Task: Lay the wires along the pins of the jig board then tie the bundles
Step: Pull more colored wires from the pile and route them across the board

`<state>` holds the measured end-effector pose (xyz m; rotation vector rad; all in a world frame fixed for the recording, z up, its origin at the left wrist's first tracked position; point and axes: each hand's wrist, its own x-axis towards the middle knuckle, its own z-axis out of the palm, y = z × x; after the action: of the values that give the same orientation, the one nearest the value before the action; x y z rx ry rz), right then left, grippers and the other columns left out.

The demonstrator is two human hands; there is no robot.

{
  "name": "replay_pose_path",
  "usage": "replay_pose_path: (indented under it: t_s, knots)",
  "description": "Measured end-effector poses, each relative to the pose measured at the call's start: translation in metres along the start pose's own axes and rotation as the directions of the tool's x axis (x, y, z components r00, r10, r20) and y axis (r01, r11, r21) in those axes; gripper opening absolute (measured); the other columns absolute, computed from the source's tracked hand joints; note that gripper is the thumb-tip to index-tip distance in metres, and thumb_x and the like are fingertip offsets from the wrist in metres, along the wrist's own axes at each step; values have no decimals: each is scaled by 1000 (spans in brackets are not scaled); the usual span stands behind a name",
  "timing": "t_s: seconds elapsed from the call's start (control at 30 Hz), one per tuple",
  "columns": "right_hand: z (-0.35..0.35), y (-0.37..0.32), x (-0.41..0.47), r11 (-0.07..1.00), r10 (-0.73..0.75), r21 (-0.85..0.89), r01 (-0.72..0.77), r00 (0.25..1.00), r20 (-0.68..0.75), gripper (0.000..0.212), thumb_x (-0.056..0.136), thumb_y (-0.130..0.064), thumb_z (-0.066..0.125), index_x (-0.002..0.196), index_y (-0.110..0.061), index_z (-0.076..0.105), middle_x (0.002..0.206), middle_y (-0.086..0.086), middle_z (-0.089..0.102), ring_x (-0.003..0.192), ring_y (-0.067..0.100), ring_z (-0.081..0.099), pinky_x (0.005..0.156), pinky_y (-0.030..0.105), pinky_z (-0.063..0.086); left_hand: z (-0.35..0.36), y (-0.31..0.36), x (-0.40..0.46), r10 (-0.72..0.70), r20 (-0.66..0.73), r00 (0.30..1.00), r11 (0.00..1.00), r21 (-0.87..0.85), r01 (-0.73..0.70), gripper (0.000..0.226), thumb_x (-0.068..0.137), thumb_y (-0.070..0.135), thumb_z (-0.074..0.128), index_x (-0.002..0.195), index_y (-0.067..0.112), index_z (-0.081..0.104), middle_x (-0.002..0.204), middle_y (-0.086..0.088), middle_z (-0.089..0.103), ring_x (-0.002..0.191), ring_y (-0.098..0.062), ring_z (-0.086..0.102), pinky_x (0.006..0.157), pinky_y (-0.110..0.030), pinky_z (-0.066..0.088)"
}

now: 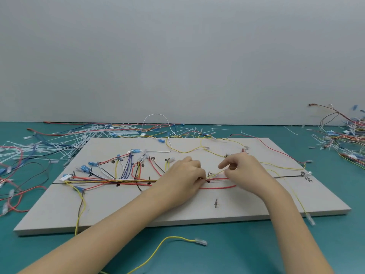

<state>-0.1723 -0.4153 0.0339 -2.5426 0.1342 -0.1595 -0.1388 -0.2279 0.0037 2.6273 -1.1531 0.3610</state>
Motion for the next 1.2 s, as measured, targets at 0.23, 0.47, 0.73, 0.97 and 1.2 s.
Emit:
replay_pose_path:
  t_s: [0.23,0.47,0.73,0.97,1.2]
  knots:
    - [-29,15,13,997,72,-9,-80,943,-325,23,81,-11,53,71,-17,73,72,-1,69,79,26,60,72,32,46,4,14,19,0,-31,1000,999,-33,-1,32,101,32,46,79,11,56,82,0,46,87,-18,37,77,-35,40]
    - [-31,8,27,959,32,-230,-168,866,-498,32,94,-18,50,114,-32,70,118,5,54,113,29,36,89,36,24,7,26,22,0,-90,996,993,-119,-11,27,101,28,47,87,6,57,86,0,40,90,-21,39,78,-41,42]
    - [-31,7,20,971,193,-31,-236,860,-473,38,84,-6,48,103,-24,76,110,9,67,99,31,52,72,30,40,15,39,37,-16,-74,997,992,-124,7,27,100,24,49,85,3,58,85,-3,40,82,-29,49,65,-34,32]
    - [-34,2,10,935,294,-45,-353,836,-463,28,80,-15,60,91,-36,75,94,-2,70,78,25,49,69,29,36,23,58,53,-16,-87,996,980,-197,-1,25,97,18,48,87,0,62,97,-15,58,91,-34,53,72,-40,41]
    - [-33,-3,-3,969,242,53,-241,882,-405,21,75,-23,66,94,-31,71,90,-3,65,90,26,58,70,30,40,25,58,66,-181,-50,982,834,-537,126,21,95,18,54,80,5,59,77,-8,61,75,-28,54,70,-36,43]
